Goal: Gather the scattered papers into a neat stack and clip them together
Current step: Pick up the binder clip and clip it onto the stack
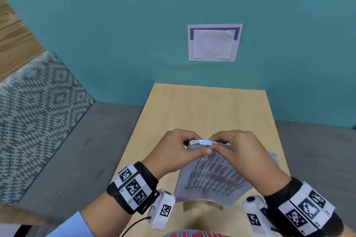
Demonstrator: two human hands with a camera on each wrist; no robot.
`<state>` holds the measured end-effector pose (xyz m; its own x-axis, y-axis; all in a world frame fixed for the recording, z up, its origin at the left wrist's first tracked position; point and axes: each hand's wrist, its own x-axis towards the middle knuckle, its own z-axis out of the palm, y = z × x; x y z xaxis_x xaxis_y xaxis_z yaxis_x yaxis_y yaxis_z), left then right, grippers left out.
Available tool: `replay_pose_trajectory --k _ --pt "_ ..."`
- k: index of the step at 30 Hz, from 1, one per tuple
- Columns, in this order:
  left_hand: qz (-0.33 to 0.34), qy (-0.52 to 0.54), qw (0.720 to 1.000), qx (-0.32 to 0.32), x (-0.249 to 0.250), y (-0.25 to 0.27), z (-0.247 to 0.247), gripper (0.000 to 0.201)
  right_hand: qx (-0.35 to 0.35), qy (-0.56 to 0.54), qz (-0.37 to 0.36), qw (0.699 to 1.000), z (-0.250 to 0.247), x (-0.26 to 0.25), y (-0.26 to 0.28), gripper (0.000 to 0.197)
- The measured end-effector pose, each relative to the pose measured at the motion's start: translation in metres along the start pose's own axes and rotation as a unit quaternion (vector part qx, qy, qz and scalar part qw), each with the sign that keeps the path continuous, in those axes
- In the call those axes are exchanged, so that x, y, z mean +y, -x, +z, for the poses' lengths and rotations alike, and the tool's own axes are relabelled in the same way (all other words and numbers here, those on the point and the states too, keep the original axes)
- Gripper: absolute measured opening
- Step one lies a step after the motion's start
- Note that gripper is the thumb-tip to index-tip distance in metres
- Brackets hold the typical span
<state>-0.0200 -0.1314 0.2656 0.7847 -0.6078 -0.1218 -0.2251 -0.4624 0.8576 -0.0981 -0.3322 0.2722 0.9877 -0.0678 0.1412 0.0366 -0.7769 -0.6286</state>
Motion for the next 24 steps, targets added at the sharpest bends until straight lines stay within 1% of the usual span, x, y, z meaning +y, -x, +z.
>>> replay_pose_trajectory --k 3,5,7,9,11,12,13,14,15,16,17,18,19,20,21,23,24 --pt "0.033 -0.019 0.999 0.008 -0.007 -0.002 -0.001 0.018 -0.026 -0.047 0.039 0.998 -0.005 -0.001 -0.003 0.003" --pt "0.042 0.006 0.999 0.001 -0.014 -0.002 -0.001 0.019 -0.031 -0.069 0.049 0.996 -0.011 -0.003 -0.004 0.003" --pt "0.022 0.066 0.997 -0.032 -0.024 0.0 0.0 0.028 -0.023 -0.092 0.054 0.994 -0.019 -0.004 -0.006 0.005" --pt "-0.012 0.104 0.993 -0.057 -0.039 0.002 0.001 0.028 -0.011 -0.119 0.051 0.992 -0.027 -0.003 -0.009 0.008" --pt "-0.021 0.106 0.993 -0.047 -0.054 0.003 0.002 0.025 0.003 -0.152 0.045 0.987 -0.035 0.003 -0.01 0.014" --pt "-0.017 0.105 0.994 -0.035 -0.057 0.003 0.001 0.021 0.019 -0.165 0.052 0.985 -0.039 0.012 -0.007 0.02" --pt "-0.01 0.108 0.994 -0.019 -0.057 0.002 -0.001 0.017 0.034 -0.164 0.07 0.983 -0.045 0.026 -0.003 0.03" --pt "0.0 0.117 0.993 -0.003 -0.055 0.001 -0.003 0.014 0.043 -0.148 0.098 0.983 -0.049 0.044 0.002 0.044" --pt "0.008 0.129 0.992 0.011 -0.05 0.0 -0.007 0.016 0.047 -0.134 0.13 0.981 -0.052 0.061 0.007 0.062" --pt "0.012 0.146 0.989 0.019 -0.047 -0.001 -0.012 0.02 0.046 -0.145 0.166 0.974 -0.053 0.076 0.013 0.08" --pt "0.011 0.171 0.985 0.024 -0.046 -0.004 -0.015 0.024 0.038 -0.19 0.199 0.961 -0.049 0.088 0.019 0.095" --pt "0.01 0.198 0.98 0.027 -0.045 -0.007 -0.017 0.027 0.021 -0.255 0.222 0.941 -0.04 0.097 0.024 0.106" --pt "0.008 0.22 0.975 0.031 -0.045 -0.011 -0.017 0.03 -0.003 -0.322 0.233 0.918 -0.028 0.101 0.028 0.11" --pt "0.007 0.24 0.97 0.035 -0.046 -0.016 -0.016 0.032 -0.032 -0.377 0.235 0.895 -0.014 0.102 0.031 0.106" --pt "0.004 0.257 0.965 0.04 -0.045 -0.021 -0.014 0.033 -0.057 -0.422 0.236 0.873 -0.002 0.099 0.033 0.095" --pt "-0.014 0.289 0.956 0.048 -0.043 -0.032 -0.011 0.033 -0.062 -0.505 0.245 0.825 0.017 0.087 0.033 0.055" --pt "-0.026 0.303 0.951 0.052 -0.042 -0.037 -0.01 0.032 -0.056 -0.532 0.257 0.805 0.02 0.081 0.033 0.042"
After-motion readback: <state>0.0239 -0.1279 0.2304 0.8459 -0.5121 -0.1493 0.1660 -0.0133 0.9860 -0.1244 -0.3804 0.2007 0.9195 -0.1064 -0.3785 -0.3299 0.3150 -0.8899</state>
